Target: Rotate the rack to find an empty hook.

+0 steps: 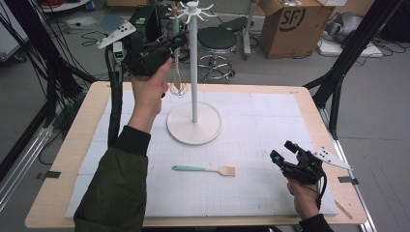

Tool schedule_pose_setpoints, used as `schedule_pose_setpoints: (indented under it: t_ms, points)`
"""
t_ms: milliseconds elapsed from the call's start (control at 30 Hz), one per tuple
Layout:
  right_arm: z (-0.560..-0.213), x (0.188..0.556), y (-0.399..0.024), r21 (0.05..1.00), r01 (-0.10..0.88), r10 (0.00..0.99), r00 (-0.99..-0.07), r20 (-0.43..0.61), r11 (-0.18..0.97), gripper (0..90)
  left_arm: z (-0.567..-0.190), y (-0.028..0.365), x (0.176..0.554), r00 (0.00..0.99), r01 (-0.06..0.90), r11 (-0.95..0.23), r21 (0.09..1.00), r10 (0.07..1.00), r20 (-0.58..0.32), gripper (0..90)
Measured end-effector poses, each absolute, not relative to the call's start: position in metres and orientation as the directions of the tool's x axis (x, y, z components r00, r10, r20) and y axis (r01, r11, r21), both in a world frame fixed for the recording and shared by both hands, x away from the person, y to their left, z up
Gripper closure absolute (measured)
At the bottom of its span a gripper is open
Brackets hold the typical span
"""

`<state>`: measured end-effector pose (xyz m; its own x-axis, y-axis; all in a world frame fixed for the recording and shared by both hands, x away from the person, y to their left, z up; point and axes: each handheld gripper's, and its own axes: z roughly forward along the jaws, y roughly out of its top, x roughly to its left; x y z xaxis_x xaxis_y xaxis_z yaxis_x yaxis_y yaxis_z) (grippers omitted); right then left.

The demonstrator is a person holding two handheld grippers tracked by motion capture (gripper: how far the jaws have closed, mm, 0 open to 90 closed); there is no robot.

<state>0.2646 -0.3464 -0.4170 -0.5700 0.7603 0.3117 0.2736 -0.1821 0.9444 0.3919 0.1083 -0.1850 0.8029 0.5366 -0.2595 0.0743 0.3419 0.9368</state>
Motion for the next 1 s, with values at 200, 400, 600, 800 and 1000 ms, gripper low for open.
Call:
schedule_pose_setpoints:
  t_ms: [200,400,600,800,1000]
  points:
    - [-0.417,0.264,-0.347,0.944,0.276,0.765,-0.564,0.312,-0.181,14.0,-0.181,0.1,0.395,0.804,0.085,0.351,0.932,0.529,-0.273,90.0]
    - [-0.417,0.264,-0.347,0.943,0.277,0.765,-0.563,0.313,-0.183,14.0,-0.174,0.092,0.398,0.793,0.065,0.354,0.933,0.55,-0.264,90.0]
    - [-0.416,0.264,-0.349,0.946,0.266,0.768,-0.561,0.31,-0.187,14.0,-0.173,0.094,0.402,0.787,0.068,0.374,0.925,0.55,-0.28,90.0]
    - [-0.416,0.264,-0.349,0.943,0.273,0.765,-0.561,0.316,-0.189,14.0,-0.173,0.096,0.404,0.78,0.06,0.373,0.926,0.561,-0.277,90.0]
    - [-0.416,0.265,-0.35,0.946,0.269,0.768,-0.562,0.308,-0.183,13.9,-0.174,0.103,0.408,0.774,0.054,0.385,0.921,0.567,-0.282,90.0]
